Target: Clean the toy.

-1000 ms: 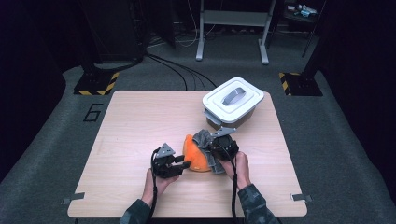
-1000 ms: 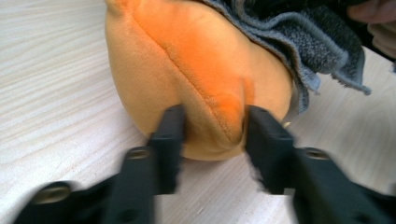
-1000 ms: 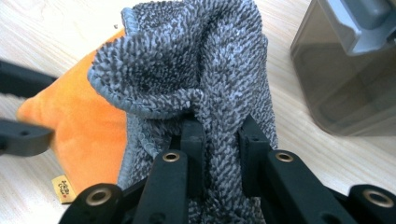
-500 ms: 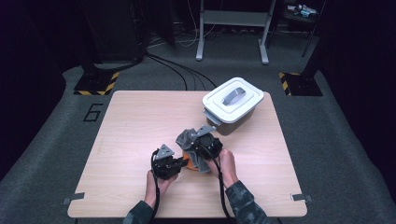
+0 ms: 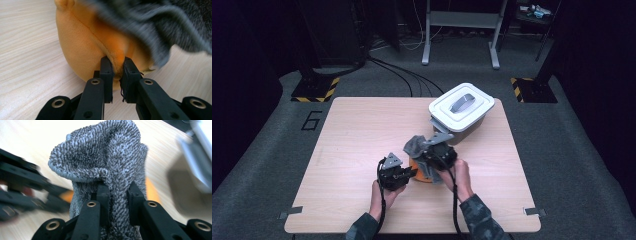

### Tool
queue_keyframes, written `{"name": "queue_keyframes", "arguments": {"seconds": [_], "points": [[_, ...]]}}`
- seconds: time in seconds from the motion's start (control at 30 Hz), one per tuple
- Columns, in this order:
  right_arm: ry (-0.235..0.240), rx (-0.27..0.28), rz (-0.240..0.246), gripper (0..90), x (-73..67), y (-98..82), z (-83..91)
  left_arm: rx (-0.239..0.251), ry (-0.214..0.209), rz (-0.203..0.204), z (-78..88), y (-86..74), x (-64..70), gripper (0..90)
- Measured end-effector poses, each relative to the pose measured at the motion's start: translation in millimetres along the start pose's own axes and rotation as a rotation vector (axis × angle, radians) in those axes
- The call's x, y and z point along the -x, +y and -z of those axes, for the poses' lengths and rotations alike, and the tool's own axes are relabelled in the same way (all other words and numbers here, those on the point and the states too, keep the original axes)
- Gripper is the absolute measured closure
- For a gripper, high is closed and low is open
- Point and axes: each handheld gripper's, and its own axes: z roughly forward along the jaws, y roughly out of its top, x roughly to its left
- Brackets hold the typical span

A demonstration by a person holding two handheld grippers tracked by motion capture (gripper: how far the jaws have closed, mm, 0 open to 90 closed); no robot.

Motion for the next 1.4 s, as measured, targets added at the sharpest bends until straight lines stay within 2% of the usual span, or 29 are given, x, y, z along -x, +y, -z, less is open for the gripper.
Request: {"name": "queue_keyframes", "arguments": {"seconds": [0.07, 0.1, 0.17, 0.27, 0.37, 0.43, 0.47, 0.53, 0.57, 0.6, 0.67, 0.7, 0.73, 0.8, 0.83, 0.87, 0.9, 0.93, 0.97, 1.0, 1.03, 1.07, 1.1, 1.17, 1.2, 1.23, 1.27, 1.33, 1.4], "points": [[-0.023, -0.048, 0.071, 76.5, -10.8, 6.0, -13.4, -0.002, 0.027, 0.006, 1.1, -1.9, 0.4, 80.8], [-0.037, -0.051, 0.079, 76.6, -11.5, 3.8, -18.7, -0.004, 0.025, 0.025, 0.8, -3.8, -0.9, 80.8], [-0.027, -0.046, 0.043, 76.6, -5.5, -3.0, -19.2, 0.000, 0.020, 0.045, 0.0, -6.1, -2.4, 80.9], [-0.090, -0.066, 0.030, 76.6, 9.7, -16.8, -9.7, -0.005, 0.028, 0.036, 0.4, -5.5, -1.7, 80.8], [-0.128, -0.107, -0.033, 76.6, 27.6, -36.0, -3.5, 0.004, 0.019, 0.031, 0.4, -6.7, -0.6, 80.7], [-0.096, -0.080, -0.089, 76.6, 35.1, -47.3, -6.1, 0.023, -0.003, 0.033, -0.8, -7.5, 0.0, 78.8], [-0.098, -0.072, -0.092, 76.7, 36.2, -50.0, -8.2, 0.038, -0.011, 0.041, -0.9, -7.0, 0.9, 72.6], [-0.104, -0.076, -0.104, 76.7, 35.6, -50.0, -10.1, 0.043, -0.017, 0.031, 0.4, -4.7, -0.5, 57.0], [-0.106, -0.071, -0.082, 76.6, 36.9, -49.2, -11.0, 0.043, -0.014, 0.032, 0.4, -4.4, -1.2, 50.9], [-0.106, -0.073, -0.094, 76.6, 35.8, -48.7, -11.5, 0.037, -0.007, 0.023, -0.2, -4.8, -2.4, 50.1], [-0.106, -0.074, -0.101, 76.6, 36.5, -47.9, -12.6, 0.042, -0.023, 0.030, -3.0, -7.8, -4.1, 66.9], [-0.100, -0.074, -0.089, 76.5, 38.0, -47.5, -12.1, 0.038, -0.020, 0.037, -3.9, -8.3, -4.2, 71.7], [-0.099, -0.072, -0.107, 76.4, 37.2, -45.6, -11.9, 0.040, -0.008, 0.041, -4.2, -8.4, -3.4, 75.1], [-0.108, -0.049, -0.101, 76.3, 33.8, -37.5, -6.3, 0.043, 0.010, 0.027, -2.9, -7.3, -1.6, 78.0], [-0.112, -0.043, -0.079, 76.2, 30.2, -31.1, -2.6, 0.045, 0.014, 0.021, -1.9, -6.7, -0.8, 78.6], [-0.106, -0.027, -0.068, 76.2, 26.0, -23.7, -0.4, 0.043, 0.007, 0.015, -1.0, -6.3, -0.3, 79.1], [-0.080, -0.010, -0.056, 76.2, 22.0, -16.3, 0.9, 0.035, 0.016, -0.009, -0.5, -5.9, 0.6, 79.3], [-0.068, -0.011, -0.041, 76.2, 16.1, -9.2, 0.3, 0.037, 0.022, -0.015, -0.7, -6.2, 2.7, 79.4], [-0.061, -0.003, -0.009, 76.1, 10.4, -2.0, -3.6, 0.040, 0.014, -0.020, -1.0, -6.3, 4.2, 79.6], [-0.046, -0.020, -0.008, 76.1, 2.9, 4.2, -7.0, 0.045, 0.028, -0.024, -2.0, -6.7, 5.9, 79.8], [-0.051, -0.029, 0.029, 76.1, -2.2, 9.4, -13.2, 0.034, 0.030, -0.036, -1.4, -7.0, 5.1, 80.1], [-0.064, -0.056, 0.068, 76.1, -5.3, 13.1, -19.3, 0.036, 0.033, -0.016, -2.0, -8.7, 5.0, 80.4], [-0.060, -0.069, 0.065, 76.2, -5.8, 14.7, -25.2, 0.029, 0.038, -0.017, -1.6, -10.7, 2.5, 80.7], [-0.060, -0.093, 0.065, 76.4, 0.6, 14.8, -33.4, 0.036, 0.031, -0.001, -0.9, -12.9, -0.6, 81.4], [-0.060, -0.098, 0.053, 76.5, 5.3, 13.7, -35.1, 0.041, 0.018, 0.020, -0.4, -13.6, -1.4, 81.5], [-0.080, -0.110, 0.050, 76.4, 10.8, 12.2, -35.8, 0.042, 0.021, 0.012, -0.4, -14.1, -2.4, 81.6], [-0.121, -0.131, 0.040, 76.5, 14.0, 10.8, -35.9, 0.044, 0.015, 0.027, -0.5, -14.7, -1.6, 81.6], [-0.117, -0.133, 0.019, 76.5, 22.3, 7.2, -34.9, 0.045, 0.020, 0.011, -0.9, -15.6, -1.8, 81.5], [-0.149, -0.147, 0.022, 76.5, 26.5, 1.0, -30.9, 0.041, 0.016, 0.017, -0.3, -16.5, -1.6, 81.4]]}}
